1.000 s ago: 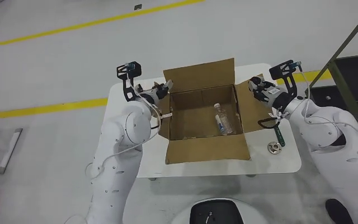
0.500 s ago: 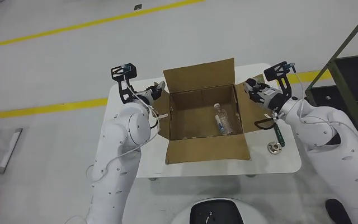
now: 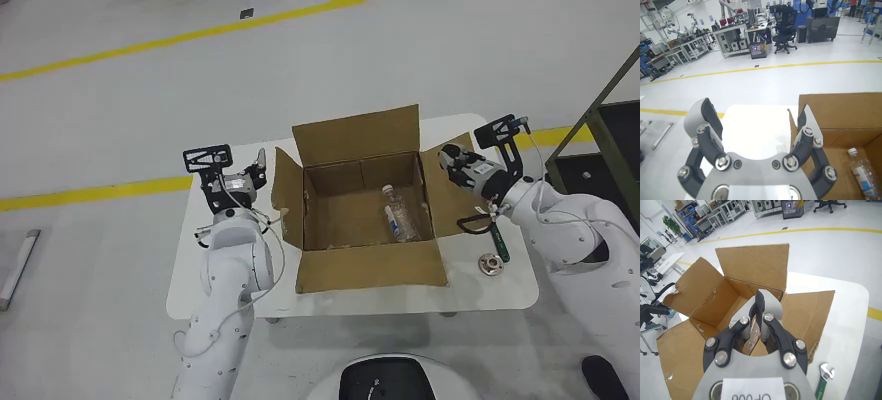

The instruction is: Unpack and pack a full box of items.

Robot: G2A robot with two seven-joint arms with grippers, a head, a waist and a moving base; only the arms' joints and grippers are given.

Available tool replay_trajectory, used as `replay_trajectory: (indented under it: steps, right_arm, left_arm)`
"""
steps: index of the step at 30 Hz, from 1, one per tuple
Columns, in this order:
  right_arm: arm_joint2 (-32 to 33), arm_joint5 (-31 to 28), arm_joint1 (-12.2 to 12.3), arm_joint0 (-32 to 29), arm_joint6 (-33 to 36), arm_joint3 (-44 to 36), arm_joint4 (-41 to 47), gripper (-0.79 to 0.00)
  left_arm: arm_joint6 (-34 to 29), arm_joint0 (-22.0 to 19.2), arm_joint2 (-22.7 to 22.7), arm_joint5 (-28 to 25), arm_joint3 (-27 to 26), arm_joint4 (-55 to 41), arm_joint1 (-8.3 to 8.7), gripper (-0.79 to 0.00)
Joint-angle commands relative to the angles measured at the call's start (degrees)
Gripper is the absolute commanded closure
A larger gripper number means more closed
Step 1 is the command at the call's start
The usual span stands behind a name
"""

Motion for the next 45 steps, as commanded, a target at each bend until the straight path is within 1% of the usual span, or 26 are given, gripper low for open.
replay_trajectory:
  steps: [1, 4, 8, 11, 13, 16, 18, 21, 22, 25, 27, 29, 32, 44, 45]
  right_arm:
    - [0.15, 0.03, 0.03, -0.02, 0.01, -0.09, -0.03, 0.000]
    - [0.43, 0.01, 0.10, -0.23, -0.01, -0.10, -0.19, 0.000]
    - [1.21, 0.01, 0.24, -0.66, -0.09, -0.04, -0.54, 0.000]
    - [2.41, 0.27, 0.50, -0.89, 0.57, -0.39, -1.74, 0.000]
    - [3.46, 0.44, 0.85, -1.00, 2.31, -1.45, -4.42, 0.000]
    - [5.26, 1.80, 1.55, -1.36, 8.03, -3.97, -10.34, 0.000]
    - [6.37, 2.95, 2.08, -2.07, 13.75, -6.30, -14.89, 0.000]
    - [8.53, 7.31, 2.72, -3.67, 22.95, -9.89, -21.02, 0.000]
    - [9.41, 9.46, 2.83, -4.50, 25.33, -10.93, -22.17, 0.000]
    - [11.35, 13.30, 3.11, -7.48, 32.08, -14.21, -24.41, 0.000]
    - [12.73, 14.95, 3.27, -9.71, 35.47, -15.56, -25.59, 0.000]
    - [13.92, 15.54, 3.37, -12.00, 37.91, -15.08, -25.20, 0.000]
    - [14.53, 15.22, 3.42, -14.20, 39.34, -12.41, -24.44, 0.000]
    - [14.53, 15.22, 3.42, -14.20, 39.34, -12.41, -24.44, 0.000]
    - [14.29, 15.25, 3.37, -14.46, 38.34, -12.12, -24.38, 0.000]
  left_arm:
    - [0.88, 1.98, -0.72, -1.47, -0.89, -1.00, 0.08, -0.785]
    - [1.53, 4.54, -1.57, -2.27, -2.15, -2.14, 0.08, -0.785]
    - [2.21, 7.14, -1.84, -4.70, -3.00, -1.92, 0.14, -0.785]
    - [2.33, 7.97, -2.01, -6.06, -3.73, -2.05, 0.10, -0.785]
    - [2.58, 8.12, -1.95, -6.75, -3.95, -1.70, 0.12, -0.785]
    - [2.58, 8.12, -1.95, -6.75, -3.95, -1.70, 0.12, -0.785]
    - [2.58, 8.12, -1.95, -6.75, -3.95, -1.70, 0.12, -0.785]
    - [2.58, 8.12, -1.95, -6.75, -3.95, -1.70, 0.12, -0.785]
    - [2.58, 8.12, -1.95, -6.75, -3.95, -1.70, 0.12, -0.785]
    - [2.58, 8.12, -1.95, -6.75, -3.95, -1.70, 0.12, -0.785]
    - [2.58, 8.12, -1.95, -6.75, -3.95, -1.70, 0.12, -0.785]
    - [2.58, 8.12, -1.95, -6.75, -3.95, -1.70, 0.12, -0.785]
    - [2.58, 8.12, -1.95, -6.75, -3.95, -1.70, 0.12, -0.785]
    - [2.58, 8.12, -1.95, -6.75, -3.95, -1.70, 0.12, -0.785]
    - [2.58, 8.12, -1.95, -6.75, -3.95, -1.70, 0.12, -0.785]
